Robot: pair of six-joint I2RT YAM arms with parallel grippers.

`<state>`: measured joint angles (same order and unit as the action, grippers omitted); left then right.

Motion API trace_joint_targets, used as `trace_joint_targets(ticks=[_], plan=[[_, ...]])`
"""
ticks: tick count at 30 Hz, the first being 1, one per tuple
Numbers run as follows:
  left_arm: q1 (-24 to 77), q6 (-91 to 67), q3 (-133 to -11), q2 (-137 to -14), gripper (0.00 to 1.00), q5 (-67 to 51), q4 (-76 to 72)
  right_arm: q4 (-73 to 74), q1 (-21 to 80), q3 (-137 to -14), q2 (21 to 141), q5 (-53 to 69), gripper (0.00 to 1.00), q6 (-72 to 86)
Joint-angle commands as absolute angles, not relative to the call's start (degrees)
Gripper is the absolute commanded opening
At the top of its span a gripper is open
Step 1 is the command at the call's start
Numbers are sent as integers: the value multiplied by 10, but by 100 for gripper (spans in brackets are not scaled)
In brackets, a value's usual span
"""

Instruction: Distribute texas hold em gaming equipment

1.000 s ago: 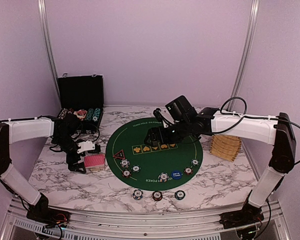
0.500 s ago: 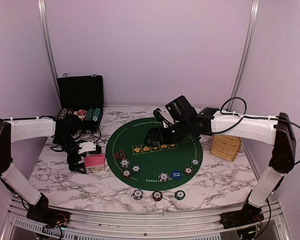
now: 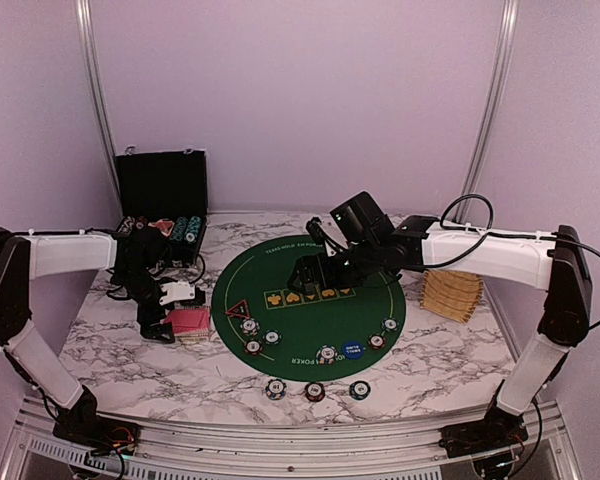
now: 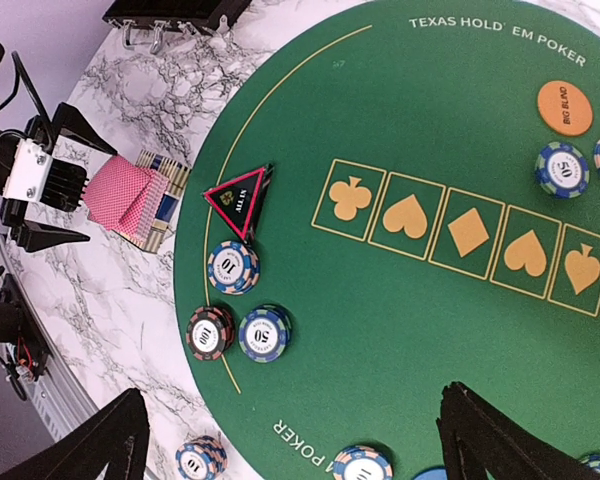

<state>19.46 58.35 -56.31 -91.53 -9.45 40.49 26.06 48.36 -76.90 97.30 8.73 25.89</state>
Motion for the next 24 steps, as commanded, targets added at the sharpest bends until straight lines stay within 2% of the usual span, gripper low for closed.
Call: trace_joint_targets(ticks=[1,24], plan=[[197,586,-576,-926,99,-91,409,250,489,-764,964,91,99,264],[214,587,-572,-884,99,-88,407,250,490,-765,970,94,99,261]])
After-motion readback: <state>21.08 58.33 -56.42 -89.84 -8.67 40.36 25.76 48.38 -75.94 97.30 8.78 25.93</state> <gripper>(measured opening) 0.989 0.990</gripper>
